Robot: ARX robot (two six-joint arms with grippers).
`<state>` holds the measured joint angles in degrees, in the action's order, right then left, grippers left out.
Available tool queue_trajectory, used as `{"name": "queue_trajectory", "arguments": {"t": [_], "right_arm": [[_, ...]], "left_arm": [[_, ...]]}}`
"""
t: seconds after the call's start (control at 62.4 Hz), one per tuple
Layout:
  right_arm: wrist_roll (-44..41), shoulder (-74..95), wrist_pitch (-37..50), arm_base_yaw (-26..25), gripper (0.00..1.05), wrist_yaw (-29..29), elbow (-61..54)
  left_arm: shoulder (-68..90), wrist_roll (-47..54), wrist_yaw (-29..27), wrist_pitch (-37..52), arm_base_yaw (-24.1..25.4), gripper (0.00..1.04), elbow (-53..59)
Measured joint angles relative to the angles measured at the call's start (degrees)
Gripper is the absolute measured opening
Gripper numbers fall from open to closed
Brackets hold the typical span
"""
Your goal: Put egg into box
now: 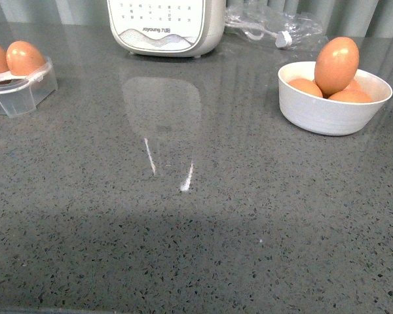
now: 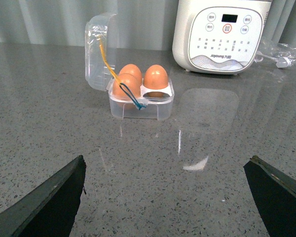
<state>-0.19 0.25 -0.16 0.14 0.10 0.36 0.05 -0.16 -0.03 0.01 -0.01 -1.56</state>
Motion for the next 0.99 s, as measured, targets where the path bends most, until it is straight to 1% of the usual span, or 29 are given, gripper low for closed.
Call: {"name": "queue_trajectory", "arguments": {"t": [0.272, 0.32, 0.369, 0.497, 0.609, 0.705, 0.785, 0.849, 0.929, 0.993], "right_arm": [[0.0, 0.0, -0.1, 0.0, 0.97, -0.1, 0.0], [-1.0, 1.6, -3.6, -0.2, 0.97, -2.3, 1.2], [-1.8, 4.9, -3.7, -0.2, 0.97, -2.8, 1.8], [-2.4, 13.2, 4.4, 2.2, 0.97, -1.6, 1.9], [-2.9, 21.2, 13.9, 4.8, 0.97, -0.6, 3.4], [-3.6, 33.2, 25.3, 6.4, 0.97, -1.7, 8.3], [-3.6, 42.4, 30.7, 6.7, 0.97, -3.5, 13.4], [-3.1, 48.9, 31.9, 6.6, 0.97, -4.7, 17.6], [-2.5, 54.8, 31.9, 6.7, 0.97, -5.0, 22.1], [-1.0, 60.2, 29.8, 6.9, 0.97, -7.0, 27.4]], "left_arm": [[0.0, 0.0, 0.0, 0.0, 0.0, 0.98, 0.0], [0.0, 0.0, 0.0, 0.0, 0.0, 0.98, 0.0], [0.0, 0.0, 0.0, 0.0, 0.0, 0.98, 0.0], [0.0, 0.0, 0.0, 0.0, 0.0, 0.98, 0.0], [0.0, 0.0, 0.0, 0.0, 0.0, 0.98, 0.0], [0.0, 0.0, 0.0, 0.0, 0.0, 0.98, 0.0], [0.0, 0.0, 0.0, 0.0, 0.0, 0.98, 0.0], [0.0, 0.0, 0.0, 0.0, 0.0, 0.98, 0.0], [0.0, 0.0, 0.0, 0.0, 0.0, 0.98, 0.0], [0.0, 0.0, 0.0, 0.0, 0.0, 0.98, 0.0]]}}
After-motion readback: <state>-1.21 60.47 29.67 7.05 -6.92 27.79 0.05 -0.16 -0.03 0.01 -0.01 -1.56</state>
